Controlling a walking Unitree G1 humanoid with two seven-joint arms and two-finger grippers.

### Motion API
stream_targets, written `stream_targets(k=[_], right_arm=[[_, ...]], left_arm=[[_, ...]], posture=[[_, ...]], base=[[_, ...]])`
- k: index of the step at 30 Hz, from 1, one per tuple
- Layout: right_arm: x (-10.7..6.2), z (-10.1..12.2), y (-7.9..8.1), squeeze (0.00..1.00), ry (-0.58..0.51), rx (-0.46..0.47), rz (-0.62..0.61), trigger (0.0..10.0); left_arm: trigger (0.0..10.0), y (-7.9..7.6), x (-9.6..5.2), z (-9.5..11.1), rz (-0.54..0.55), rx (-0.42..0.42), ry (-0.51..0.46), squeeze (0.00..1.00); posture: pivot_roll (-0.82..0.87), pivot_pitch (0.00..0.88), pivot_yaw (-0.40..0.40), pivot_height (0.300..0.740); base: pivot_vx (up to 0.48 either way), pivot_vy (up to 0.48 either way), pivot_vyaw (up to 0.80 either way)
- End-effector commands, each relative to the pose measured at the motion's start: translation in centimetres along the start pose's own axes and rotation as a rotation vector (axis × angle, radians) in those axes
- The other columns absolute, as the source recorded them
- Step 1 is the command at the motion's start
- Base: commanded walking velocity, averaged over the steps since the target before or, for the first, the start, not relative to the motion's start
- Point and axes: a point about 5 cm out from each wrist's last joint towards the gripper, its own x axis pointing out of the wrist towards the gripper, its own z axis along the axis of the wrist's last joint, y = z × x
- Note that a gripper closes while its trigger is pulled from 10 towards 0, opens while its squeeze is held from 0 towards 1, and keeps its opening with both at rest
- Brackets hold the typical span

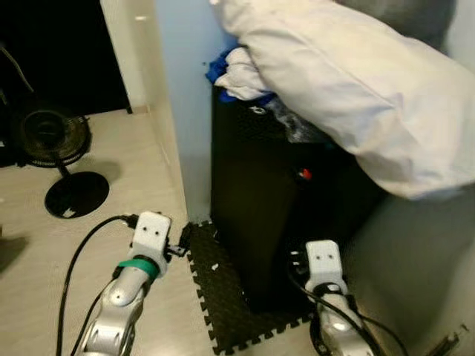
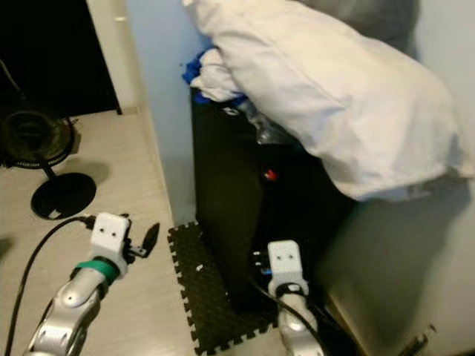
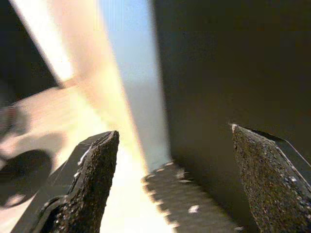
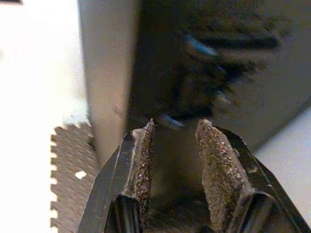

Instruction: Clean up the room

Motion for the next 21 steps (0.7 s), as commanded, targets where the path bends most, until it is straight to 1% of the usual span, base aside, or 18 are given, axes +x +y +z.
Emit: stream_targets(k=[1,12,21], right_arm=[[-0.41,-0.79,0.11,0.0,0.034,-0.002,0.008,10.0],[-0.78,-1.14,0.37,0.0,0.043,0.004,0.024,10.0],[-0.8,-1.15,0.3,0.0,0.045,0.004,0.029,10.0]], left_arm=[[10.0,-0.32,-0.31,-0.48,-0.005,-0.008,0.019,0.0],[10.0,-0.23,-0.49,-0.74,-0.001,-0.029,0.037,0.0],[10.0,-0.23,-0.45,-1.05,0.009,-0.022,0.064,0.0]], posture=[[0.12,0.0,0.037,0.74],[0.12,0.0,0.042,0.74],[0.12,0.0,0.042,0.74]], base=[[0.0,0.0,0.8],[0.0,0.0,0.8],[0.0,0.0,0.8]])
